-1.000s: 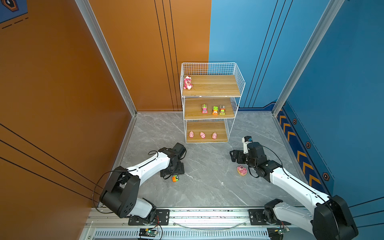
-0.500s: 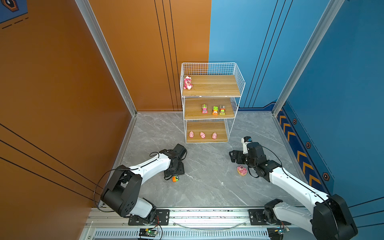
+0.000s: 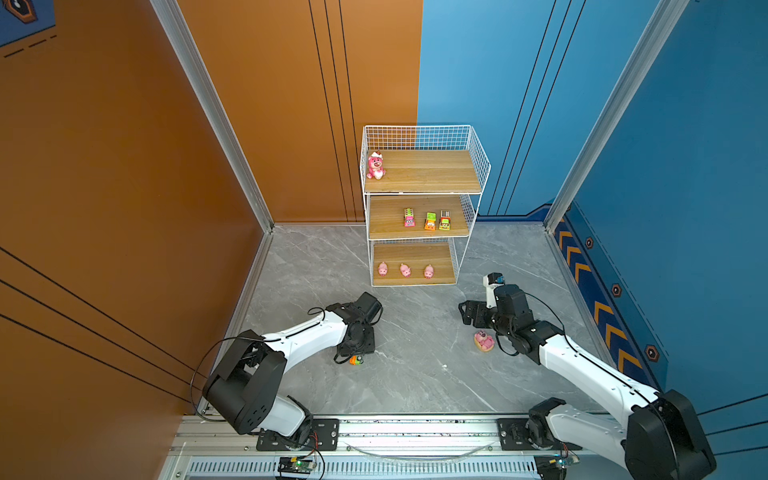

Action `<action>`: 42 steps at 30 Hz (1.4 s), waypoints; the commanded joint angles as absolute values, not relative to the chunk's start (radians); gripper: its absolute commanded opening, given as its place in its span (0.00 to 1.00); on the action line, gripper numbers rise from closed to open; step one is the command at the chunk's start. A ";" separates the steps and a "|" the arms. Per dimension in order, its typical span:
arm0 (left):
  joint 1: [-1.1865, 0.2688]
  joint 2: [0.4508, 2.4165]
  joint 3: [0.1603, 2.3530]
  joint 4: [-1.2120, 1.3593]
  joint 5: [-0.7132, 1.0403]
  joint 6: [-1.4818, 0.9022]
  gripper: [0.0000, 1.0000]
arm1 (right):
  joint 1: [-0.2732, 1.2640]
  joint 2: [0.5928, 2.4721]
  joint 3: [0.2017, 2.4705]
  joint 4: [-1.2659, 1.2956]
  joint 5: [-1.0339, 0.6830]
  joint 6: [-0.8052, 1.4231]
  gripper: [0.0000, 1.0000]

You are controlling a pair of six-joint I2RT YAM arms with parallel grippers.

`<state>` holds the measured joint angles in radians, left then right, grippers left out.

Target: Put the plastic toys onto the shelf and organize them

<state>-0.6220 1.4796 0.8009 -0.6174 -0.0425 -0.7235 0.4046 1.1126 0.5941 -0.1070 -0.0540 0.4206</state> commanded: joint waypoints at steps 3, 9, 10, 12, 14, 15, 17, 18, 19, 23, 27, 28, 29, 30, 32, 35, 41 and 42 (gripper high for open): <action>-0.685 1.545 0.863 -0.583 -0.013 -0.693 0.46 | 0.397 1.071 0.580 -0.152 -0.055 0.433 0.91; -0.742 1.620 0.958 -0.580 -0.007 -0.671 0.45 | 0.393 1.056 0.575 -0.163 -0.051 0.431 0.91; -0.750 1.630 0.971 -0.576 -0.005 -0.666 0.45 | 0.392 1.055 0.574 -0.164 -0.050 0.430 0.91; -0.763 1.646 0.997 -0.571 0.002 -0.654 0.45 | 0.391 1.054 0.573 -0.164 -0.051 0.428 0.91; -0.769 1.655 1.019 -0.571 0.008 -0.645 0.46 | 0.390 1.054 0.571 -0.163 -0.058 0.419 0.91; -0.769 1.653 1.023 -0.571 0.009 -0.642 0.47 | 0.389 1.053 0.571 -0.163 -0.060 0.415 0.91; -0.764 1.632 1.023 -0.572 0.006 -0.635 0.54 | 0.390 1.049 0.568 -0.155 -0.078 0.395 0.91; -0.757 1.615 1.020 -0.572 0.007 -0.638 0.58 | 0.392 1.047 0.568 -0.149 -0.088 0.385 0.91; -0.743 1.590 1.010 -0.572 0.010 -0.642 0.61 | 0.397 1.042 0.566 -0.141 -0.096 0.373 0.91; -0.670 1.471 0.945 -0.574 0.025 -0.677 0.75 | 0.441 1.050 0.578 -0.101 -0.144 0.308 0.91; -0.585 1.364 0.859 -0.580 0.070 -0.741 0.81 | 0.544 1.094 0.600 -0.054 -0.167 0.246 0.91; -0.566 1.339 0.836 -0.587 0.080 -0.760 0.82 | 0.577 1.112 0.609 -0.043 -0.164 0.232 0.91; -0.551 1.317 0.816 -0.599 0.089 -0.774 0.82 | 0.611 1.138 0.623 -0.039 -0.161 0.220 0.91; -0.539 1.302 0.803 -0.613 0.096 -0.785 0.82 | 0.636 1.160 0.635 -0.036 -0.161 0.211 0.91; -0.524 1.274 0.777 -0.644 0.102 -0.805 0.82 | 0.683 1.209 0.664 -0.041 -0.143 0.199 0.91; -0.515 1.236 0.726 -0.655 0.119 -0.855 0.82 | 0.727 1.260 0.679 -0.023 -0.134 0.214 0.91; -0.538 1.223 0.675 -0.651 0.098 -0.961 0.82 | 0.725 1.264 0.651 0.014 -0.111 0.256 0.90; -0.544 1.233 0.676 -0.648 0.091 -0.973 0.82 | 0.723 1.261 0.648 0.012 -0.111 0.257 0.90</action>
